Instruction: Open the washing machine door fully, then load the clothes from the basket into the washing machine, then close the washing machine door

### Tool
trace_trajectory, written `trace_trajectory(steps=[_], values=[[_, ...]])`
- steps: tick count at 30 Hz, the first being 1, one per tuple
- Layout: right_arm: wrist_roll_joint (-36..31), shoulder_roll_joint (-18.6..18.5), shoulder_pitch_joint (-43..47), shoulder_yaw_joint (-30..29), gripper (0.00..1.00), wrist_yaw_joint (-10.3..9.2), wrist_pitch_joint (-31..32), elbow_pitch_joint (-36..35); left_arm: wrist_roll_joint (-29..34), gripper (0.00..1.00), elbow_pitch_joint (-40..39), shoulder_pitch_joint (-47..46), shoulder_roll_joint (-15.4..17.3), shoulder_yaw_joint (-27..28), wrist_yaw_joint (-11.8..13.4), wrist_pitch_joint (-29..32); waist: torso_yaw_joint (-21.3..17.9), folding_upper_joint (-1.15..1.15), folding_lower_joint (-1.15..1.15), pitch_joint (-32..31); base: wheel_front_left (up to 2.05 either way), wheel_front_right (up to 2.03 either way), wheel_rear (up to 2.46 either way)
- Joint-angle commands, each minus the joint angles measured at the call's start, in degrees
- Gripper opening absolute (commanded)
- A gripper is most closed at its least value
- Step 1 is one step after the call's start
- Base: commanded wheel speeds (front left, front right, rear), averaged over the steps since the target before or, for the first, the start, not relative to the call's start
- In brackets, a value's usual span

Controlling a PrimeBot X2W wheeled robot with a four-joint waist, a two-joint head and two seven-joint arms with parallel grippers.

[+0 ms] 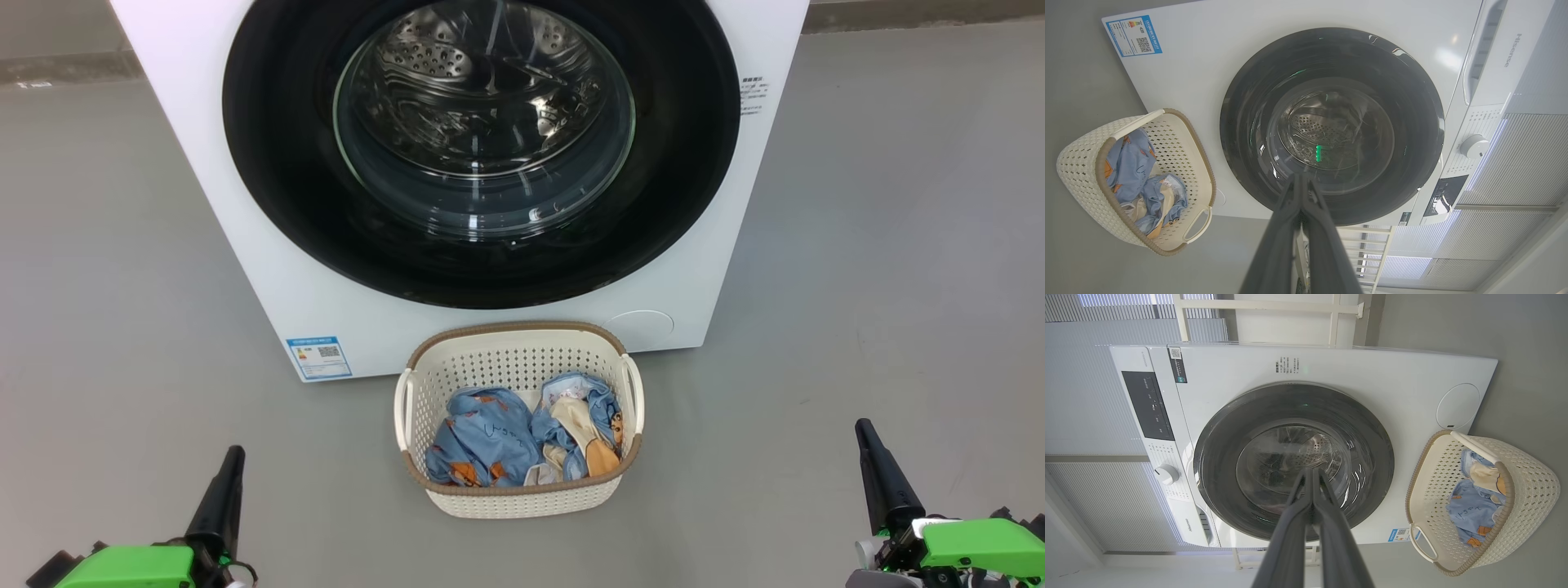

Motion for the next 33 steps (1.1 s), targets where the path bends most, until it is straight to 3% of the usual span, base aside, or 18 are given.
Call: trace_trajectory(steps=[1,33], values=[[0.3,-0.2,-2.3,1.5,0.00,0.10,0.4,-1.6,0.8,0.00,-1.1,-1.2,0.7,2.0,-0.2,0.2,0.0,0.00,0.00,0.0,0.00,0.00,0.00],[0.3,-0.2,-2.3,1.5,0.00,0.10,0.4,-1.6,0.7,0.00,-1.1,-1.2,0.7,2.0,-0.2,0.2,0.0,0.00,0.00,0.0,0.00,0.00,0.00]])
